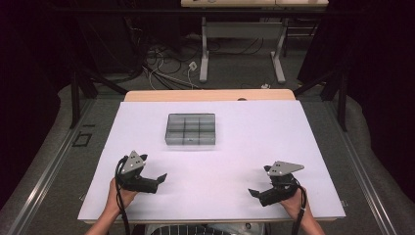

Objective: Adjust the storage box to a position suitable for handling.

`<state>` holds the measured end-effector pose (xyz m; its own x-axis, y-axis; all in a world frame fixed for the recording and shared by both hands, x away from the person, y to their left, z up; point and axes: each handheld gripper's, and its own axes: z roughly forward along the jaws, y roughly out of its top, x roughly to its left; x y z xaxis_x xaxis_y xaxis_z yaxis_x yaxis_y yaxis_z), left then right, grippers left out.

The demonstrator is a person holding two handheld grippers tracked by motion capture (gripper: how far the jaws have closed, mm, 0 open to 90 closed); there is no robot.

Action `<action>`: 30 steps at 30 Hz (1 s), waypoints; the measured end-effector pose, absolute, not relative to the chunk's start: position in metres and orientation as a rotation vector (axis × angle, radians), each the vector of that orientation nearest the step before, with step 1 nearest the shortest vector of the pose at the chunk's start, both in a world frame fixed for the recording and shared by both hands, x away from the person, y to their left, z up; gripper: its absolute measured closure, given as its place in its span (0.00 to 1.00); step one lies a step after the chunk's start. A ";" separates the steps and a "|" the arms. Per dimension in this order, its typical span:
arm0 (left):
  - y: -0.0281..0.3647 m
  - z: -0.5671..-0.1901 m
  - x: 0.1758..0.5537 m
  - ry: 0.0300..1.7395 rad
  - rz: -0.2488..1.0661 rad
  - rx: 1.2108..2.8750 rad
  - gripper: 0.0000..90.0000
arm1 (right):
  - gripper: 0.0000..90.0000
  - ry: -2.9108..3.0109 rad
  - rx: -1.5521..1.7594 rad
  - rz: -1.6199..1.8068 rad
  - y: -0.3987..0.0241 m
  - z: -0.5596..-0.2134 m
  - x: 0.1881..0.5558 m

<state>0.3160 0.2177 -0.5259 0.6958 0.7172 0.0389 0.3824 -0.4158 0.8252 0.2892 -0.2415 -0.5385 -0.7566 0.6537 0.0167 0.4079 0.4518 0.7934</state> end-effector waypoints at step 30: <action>0.217 -0.518 0.379 0.911 0.498 2.035 0.00 | 0.00 2.416 0.907 1.190 -0.241 -0.539 0.289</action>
